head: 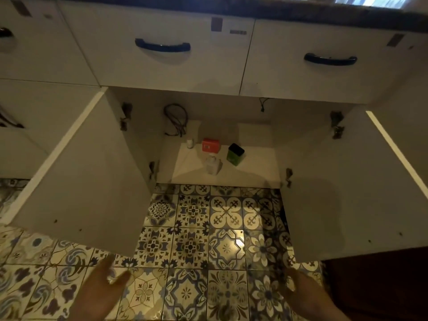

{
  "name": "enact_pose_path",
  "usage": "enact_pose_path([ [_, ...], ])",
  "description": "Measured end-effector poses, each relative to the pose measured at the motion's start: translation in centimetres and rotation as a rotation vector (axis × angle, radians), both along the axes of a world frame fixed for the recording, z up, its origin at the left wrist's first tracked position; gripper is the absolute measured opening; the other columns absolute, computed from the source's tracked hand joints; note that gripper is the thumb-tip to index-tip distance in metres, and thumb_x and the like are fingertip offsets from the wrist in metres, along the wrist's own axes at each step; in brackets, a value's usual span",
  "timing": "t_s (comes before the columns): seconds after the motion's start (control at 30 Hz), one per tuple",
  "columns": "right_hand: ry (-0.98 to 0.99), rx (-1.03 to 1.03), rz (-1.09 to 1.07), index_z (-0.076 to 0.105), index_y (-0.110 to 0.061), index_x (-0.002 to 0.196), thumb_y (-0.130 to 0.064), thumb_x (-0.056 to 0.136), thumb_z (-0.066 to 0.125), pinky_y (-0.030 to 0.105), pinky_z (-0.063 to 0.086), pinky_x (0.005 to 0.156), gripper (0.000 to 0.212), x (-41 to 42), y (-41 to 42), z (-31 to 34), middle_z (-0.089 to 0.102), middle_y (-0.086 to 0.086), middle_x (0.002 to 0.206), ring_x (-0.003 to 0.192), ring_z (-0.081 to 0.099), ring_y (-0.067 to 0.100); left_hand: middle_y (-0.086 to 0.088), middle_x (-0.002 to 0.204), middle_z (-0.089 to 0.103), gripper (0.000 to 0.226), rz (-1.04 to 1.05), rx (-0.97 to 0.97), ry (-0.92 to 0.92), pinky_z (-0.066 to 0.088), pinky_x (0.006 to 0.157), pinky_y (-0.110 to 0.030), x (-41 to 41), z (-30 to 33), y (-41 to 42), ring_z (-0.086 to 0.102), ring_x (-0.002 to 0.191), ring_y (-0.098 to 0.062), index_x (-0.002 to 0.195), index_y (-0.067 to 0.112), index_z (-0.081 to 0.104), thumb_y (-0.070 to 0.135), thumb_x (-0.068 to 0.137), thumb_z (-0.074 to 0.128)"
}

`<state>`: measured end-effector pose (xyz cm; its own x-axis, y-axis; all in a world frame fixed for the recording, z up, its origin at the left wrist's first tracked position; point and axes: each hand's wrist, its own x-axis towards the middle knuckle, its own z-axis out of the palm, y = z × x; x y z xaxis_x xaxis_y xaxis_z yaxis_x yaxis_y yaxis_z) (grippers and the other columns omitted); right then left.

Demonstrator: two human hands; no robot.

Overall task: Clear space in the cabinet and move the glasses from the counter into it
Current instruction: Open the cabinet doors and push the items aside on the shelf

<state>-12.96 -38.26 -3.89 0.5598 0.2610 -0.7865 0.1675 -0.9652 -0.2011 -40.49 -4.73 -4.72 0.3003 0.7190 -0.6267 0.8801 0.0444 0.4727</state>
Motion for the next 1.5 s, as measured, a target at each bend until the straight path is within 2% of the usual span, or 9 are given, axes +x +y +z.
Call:
enact_pose_path([
  [0.07,-0.056,0.025,0.157,0.037,-0.027,0.15,-0.047,0.099,0.048,0.034,0.044,0.105,0.056,0.0,3.2,0.5,0.046,0.001,0.15,0.132,0.048,0.023,-0.007,0.155,0.037,0.072,-0.233,0.013,0.04,0.034,0.111,-0.041,2.9,0.4,-2.6,0.041,0.137,-0.028,0.152,0.018,0.03,0.043,0.093,0.062],
  [0.17,-0.204,0.081,0.338,0.031,-0.026,0.153,-0.044,0.099,0.049,0.039,0.043,0.107,0.06,1.0,7.6,2.4,0.04,0.003,0.154,0.138,0.041,0.026,-0.001,0.16,0.028,0.075,-0.513,0.162,0.067,0.032,0.112,-0.037,8.3,1.2,-5.0,0.033,0.142,-0.023,0.154,0.025,0.022,0.058,0.093,0.05],
  [0.3,-0.431,0.156,0.485,0.023,-0.022,0.155,-0.041,0.097,0.051,0.048,0.028,0.118,0.067,3.3,12.6,5.7,0.023,0.007,0.163,0.151,0.016,0.031,-0.003,0.165,0.009,0.082,-0.775,0.425,0.034,0.008,0.122,-0.042,15.0,3.4,-6.3,0.007,0.151,-0.023,0.156,0.029,0.008,0.067,0.091,0.04],
  [0.4,-0.54,0.197,0.5,0.02,-0.019,0.155,-0.041,0.096,0.052,0.05,0.026,0.118,0.071,4.5,14.8,7.6,0.02,0.011,0.162,0.149,0.016,0.033,-0.003,0.166,0.001,0.086,-0.873,0.538,0.012,-0.001,0.122,-0.046,19.0,5.3,-6.1,-0.004,0.151,-0.023,0.157,0.03,0.003,0.069,0.089,0.039],
  [0.63,-0.518,0.279,0.432,0.017,-0.02,0.156,-0.041,0.098,0.048,0.049,0.027,0.118,0.069,5.3,15.1,8.7,0.018,0.011,0.163,0.149,0.017,0.032,-0.001,0.166,0.003,0.09,-0.897,0.577,-0.02,0.003,0.121,-0.043,23.4,8.2,-4.4,0.002,0.151,-0.023,0.156,0.033,0.004,0.07,0.086,0.047],
  [0.9,-0.53,0.315,0.402,0.022,-0.019,0.154,-0.04,0.096,0.051,0.049,0.033,0.114,0.068,6.3,13.4,9.2,0.026,0.012,0.159,0.145,0.025,0.033,0.0,0.166,0.005,0.091,-0.872,0.577,-0.024,0.003,0.12,-0.042,23.6,8.6,-4.8,0.004,0.151,-0.023,0.156,0.035,0.002,0.07,0.086,0.048],
  [1.1,-0.485,0.307,0.388,0.022,-0.02,0.153,-0.036,0.096,0.052,0.045,0.03,0.115,0.066,7.3,11.5,11.7,0.027,0.009,0.157,0.143,0.026,0.031,0.001,0.166,0.006,0.091,-0.86,0.531,-0.005,0.007,0.121,-0.043,23.2,10.3,-5.9,0.007,0.15,-0.023,0.155,0.037,0.001,0.074,0.085,0.044],
  [1.27,-0.464,0.311,0.385,0.024,-0.02,0.153,-0.036,0.095,0.055,0.044,0.033,0.114,0.067,10.0,10.9,14.0,0.03,0.008,0.153,0.141,0.03,0.03,0.002,0.166,0.006,0.092,-0.85,0.532,0.014,0.009,0.122,-0.043,24.8,12.1,-5.3,0.007,0.15,-0.023,0.155,0.037,0.001,0.07,0.085,0.05],
  [1.5,-0.494,0.316,0.396,0.023,-0.02,0.153,-0.034,0.095,0.055,0.043,0.035,0.114,0.068,13.7,13.2,11.4,0.03,0.008,0.154,0.141,0.03,0.029,0.003,0.165,0.009,0.089,-0.858,0.568,-0.027,0.009,0.12,-0.043,29.4,9.0,-3.5,0.009,0.15,-0.022,0.155,0.037,0.003,0.069,0.085,0.048],
])
